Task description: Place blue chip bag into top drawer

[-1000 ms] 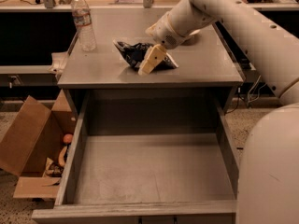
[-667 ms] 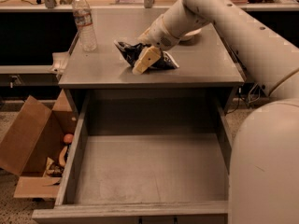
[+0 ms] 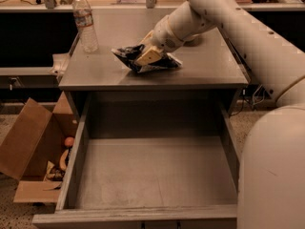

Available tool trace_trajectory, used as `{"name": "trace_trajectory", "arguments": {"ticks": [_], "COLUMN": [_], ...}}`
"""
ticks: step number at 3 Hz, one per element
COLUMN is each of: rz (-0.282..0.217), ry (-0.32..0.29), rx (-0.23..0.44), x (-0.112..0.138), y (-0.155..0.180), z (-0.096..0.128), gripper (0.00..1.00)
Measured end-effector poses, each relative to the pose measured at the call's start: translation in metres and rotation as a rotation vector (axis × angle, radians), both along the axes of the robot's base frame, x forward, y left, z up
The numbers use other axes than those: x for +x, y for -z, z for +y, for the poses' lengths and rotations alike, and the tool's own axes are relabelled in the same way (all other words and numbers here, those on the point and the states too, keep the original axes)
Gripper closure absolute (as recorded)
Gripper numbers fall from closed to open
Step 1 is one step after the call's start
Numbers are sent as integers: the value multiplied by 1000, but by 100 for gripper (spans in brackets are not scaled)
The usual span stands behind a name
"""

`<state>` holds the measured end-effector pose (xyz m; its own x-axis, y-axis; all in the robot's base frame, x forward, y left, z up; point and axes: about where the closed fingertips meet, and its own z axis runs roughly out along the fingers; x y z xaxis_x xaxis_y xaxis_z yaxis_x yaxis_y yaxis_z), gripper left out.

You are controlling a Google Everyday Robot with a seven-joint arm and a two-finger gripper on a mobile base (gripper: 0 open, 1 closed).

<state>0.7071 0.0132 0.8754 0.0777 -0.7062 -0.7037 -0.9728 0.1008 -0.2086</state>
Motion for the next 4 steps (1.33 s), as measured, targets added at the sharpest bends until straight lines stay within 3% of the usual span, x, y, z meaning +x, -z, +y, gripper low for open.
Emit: {"name": "trace_trajectory", "arguments": {"ticks": [1, 2, 3, 4], "rz": [-90, -222, -256, -256], "ry": [-22, -30, -20, -20], "rx": [91, 174, 191, 191], "x": [-25, -65, -75, -75], "y": [-39, -90, -101, -101], "z": [-7, -30, -47, -47], "gripper": [89, 100, 100, 100]}}
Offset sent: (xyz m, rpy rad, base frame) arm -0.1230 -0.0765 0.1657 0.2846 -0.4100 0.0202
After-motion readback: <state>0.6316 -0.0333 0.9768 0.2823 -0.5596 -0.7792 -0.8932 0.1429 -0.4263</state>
